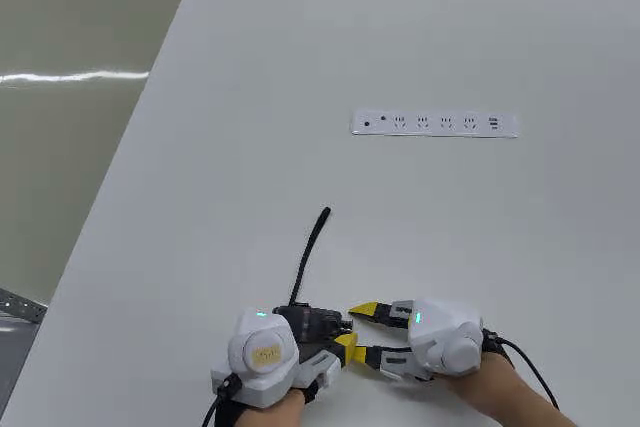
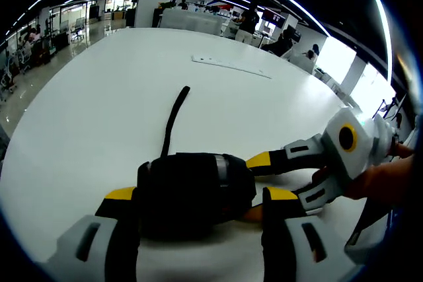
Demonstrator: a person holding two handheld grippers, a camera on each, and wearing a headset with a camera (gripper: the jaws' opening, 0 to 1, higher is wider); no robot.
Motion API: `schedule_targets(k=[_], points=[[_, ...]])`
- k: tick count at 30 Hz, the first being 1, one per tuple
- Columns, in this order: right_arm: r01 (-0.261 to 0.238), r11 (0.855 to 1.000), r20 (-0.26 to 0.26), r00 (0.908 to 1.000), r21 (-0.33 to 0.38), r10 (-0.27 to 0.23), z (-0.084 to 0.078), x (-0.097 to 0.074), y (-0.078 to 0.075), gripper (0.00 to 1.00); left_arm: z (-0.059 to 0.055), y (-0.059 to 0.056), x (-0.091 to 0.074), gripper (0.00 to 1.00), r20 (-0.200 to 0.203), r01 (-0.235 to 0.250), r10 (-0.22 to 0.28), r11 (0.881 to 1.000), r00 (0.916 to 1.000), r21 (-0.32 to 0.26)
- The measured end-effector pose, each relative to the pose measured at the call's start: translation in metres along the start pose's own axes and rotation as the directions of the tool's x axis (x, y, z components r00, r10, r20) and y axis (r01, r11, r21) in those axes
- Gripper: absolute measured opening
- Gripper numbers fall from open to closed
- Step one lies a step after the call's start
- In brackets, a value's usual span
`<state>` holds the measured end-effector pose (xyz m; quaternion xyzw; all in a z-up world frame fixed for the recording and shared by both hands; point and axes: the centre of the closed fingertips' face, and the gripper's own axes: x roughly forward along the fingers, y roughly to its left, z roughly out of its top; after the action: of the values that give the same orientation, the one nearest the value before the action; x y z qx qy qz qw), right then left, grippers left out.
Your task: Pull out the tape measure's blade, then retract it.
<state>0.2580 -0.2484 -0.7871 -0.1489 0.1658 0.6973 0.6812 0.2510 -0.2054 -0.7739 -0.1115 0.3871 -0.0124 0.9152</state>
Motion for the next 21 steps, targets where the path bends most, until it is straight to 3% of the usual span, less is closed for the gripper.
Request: schedule_targets(k=[18, 21], points=[[0.005, 1.0, -0.013, 0.9999, 0.011, -0.004, 0.0015, -0.0016, 0.0016, 0.34, 0.0038, -0.0004, -0.0011, 0.74, 0.013, 0.011, -0.011, 1.0, 0.9999, 0.009], [0.014, 1.0, 0.005, 0.9999, 0.023, -0.014, 0.0074, -0.0046, 0.0004, 0.36, 0.0044, -0.0004, -0.0011, 0.74, 0.015, 0.015, -0.015, 1.0, 0.9998, 0.013]])
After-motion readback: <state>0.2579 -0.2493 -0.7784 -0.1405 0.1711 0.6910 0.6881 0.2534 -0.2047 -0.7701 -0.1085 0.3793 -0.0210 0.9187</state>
